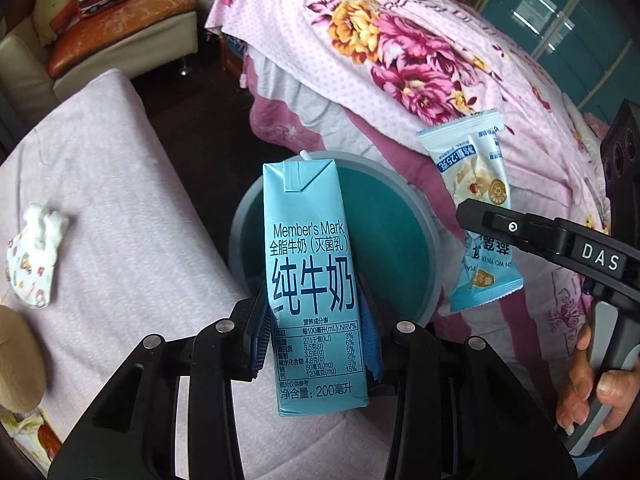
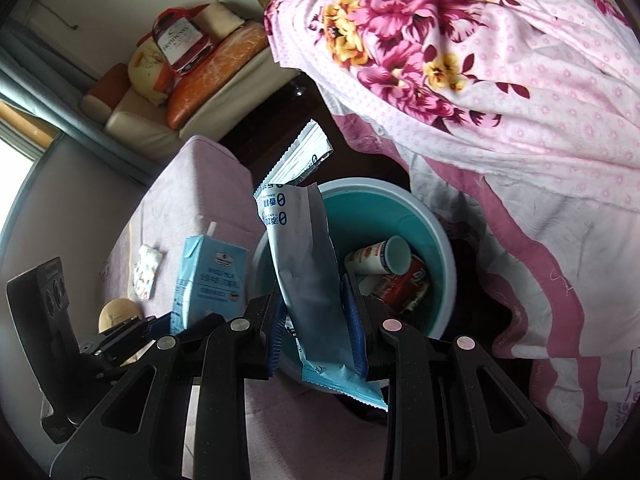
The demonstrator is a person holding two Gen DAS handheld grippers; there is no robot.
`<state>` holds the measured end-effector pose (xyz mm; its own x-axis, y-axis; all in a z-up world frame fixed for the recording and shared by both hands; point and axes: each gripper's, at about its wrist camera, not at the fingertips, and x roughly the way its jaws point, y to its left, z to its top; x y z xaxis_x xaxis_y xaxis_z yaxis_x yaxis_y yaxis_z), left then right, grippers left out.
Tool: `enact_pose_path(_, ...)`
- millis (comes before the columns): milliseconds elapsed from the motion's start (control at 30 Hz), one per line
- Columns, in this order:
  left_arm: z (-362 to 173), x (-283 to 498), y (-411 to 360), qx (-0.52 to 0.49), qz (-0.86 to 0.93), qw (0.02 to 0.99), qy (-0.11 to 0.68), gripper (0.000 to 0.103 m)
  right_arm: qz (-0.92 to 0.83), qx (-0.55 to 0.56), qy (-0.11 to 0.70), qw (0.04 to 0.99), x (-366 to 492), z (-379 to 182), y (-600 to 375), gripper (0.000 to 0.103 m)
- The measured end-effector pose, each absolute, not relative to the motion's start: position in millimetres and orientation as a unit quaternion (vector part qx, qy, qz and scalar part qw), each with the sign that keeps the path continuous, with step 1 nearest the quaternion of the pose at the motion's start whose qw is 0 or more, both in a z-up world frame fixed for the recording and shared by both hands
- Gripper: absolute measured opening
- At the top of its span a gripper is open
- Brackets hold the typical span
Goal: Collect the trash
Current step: 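Carry the milk carton with the left tool over the bin while the right tool carries the snack wrapper, then open the left tool to drop the carton into the bin while the right tool drops the wrapper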
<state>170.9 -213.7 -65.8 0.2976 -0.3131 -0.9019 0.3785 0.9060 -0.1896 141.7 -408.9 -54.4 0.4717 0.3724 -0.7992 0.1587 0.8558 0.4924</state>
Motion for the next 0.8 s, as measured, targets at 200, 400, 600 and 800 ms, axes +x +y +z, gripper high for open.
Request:
enact_pose_path(200, -79.0, 175.1, -222.7, 0.029, -0.220, 0.790, 0.571, 0.057, 0.054, 0.264, 0.516, 0.813, 145.2, -61.5, -415.5, 0.026)
enact_pose_path(400, -74.9, 170.7, -216.5, 0.031, -0.211, 0.800, 0.561, 0.080, 0.053, 0.266, 0.522, 0.809, 146.7, -66.4, -413.3, 0.026)
enact_pose_path(600, -73.5, 166.1, -199.6, 0.020, -0.197, 0.801, 0.565, 0.084, 0.055, 0.262, 0.525, 0.807, 147.4, -67.7, -405.4, 0.027)
enact_pose_path(800, -72.9, 160.6, -185.1, 0.016, -0.186, 0.803, 0.566, 0.084, 0.055, 0.257, 0.529, 0.807, 148.8, -67.2, -397.2, 0.027)
